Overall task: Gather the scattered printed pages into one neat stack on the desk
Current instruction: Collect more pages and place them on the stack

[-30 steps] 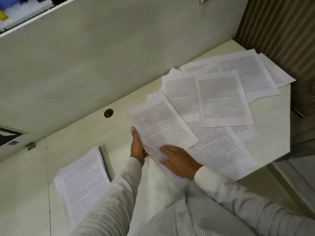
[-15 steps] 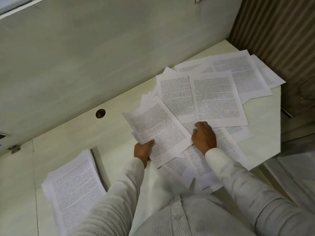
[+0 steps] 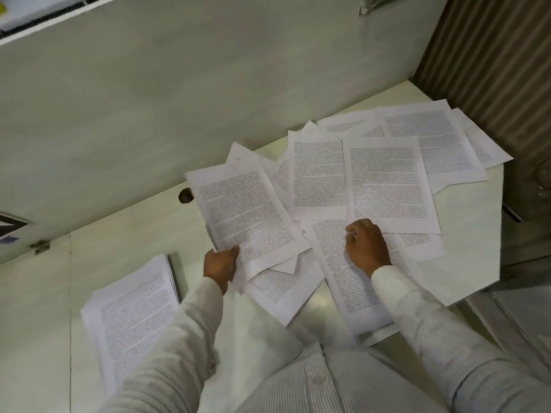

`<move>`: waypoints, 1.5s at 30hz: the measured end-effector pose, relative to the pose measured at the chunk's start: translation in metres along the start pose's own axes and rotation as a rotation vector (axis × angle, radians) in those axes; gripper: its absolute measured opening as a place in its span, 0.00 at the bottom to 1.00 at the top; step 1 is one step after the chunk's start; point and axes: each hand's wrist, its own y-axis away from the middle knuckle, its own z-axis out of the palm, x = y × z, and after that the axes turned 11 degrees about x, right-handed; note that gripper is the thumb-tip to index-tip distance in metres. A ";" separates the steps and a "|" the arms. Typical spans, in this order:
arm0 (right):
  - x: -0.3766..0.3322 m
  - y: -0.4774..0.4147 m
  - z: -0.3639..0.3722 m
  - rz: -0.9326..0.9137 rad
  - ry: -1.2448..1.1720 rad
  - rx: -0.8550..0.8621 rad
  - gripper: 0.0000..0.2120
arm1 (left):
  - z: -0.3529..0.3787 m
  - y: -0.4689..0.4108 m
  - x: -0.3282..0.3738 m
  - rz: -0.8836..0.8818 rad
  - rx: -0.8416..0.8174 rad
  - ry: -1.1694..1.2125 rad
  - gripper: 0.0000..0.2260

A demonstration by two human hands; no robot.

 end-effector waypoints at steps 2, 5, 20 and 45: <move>-0.001 0.002 0.001 -0.010 0.032 0.001 0.09 | -0.027 -0.011 0.000 -0.003 0.036 0.017 0.24; -0.006 0.004 0.003 0.011 0.062 -0.041 0.11 | -0.065 -0.021 -0.002 -0.002 0.074 0.037 0.31; -0.140 0.027 0.013 0.365 -1.068 -0.557 0.18 | -0.132 0.018 0.001 0.067 -0.491 0.073 0.30; -0.090 -0.038 -0.049 0.360 -1.034 0.085 0.15 | -0.097 0.008 -0.025 0.040 -0.187 0.130 0.19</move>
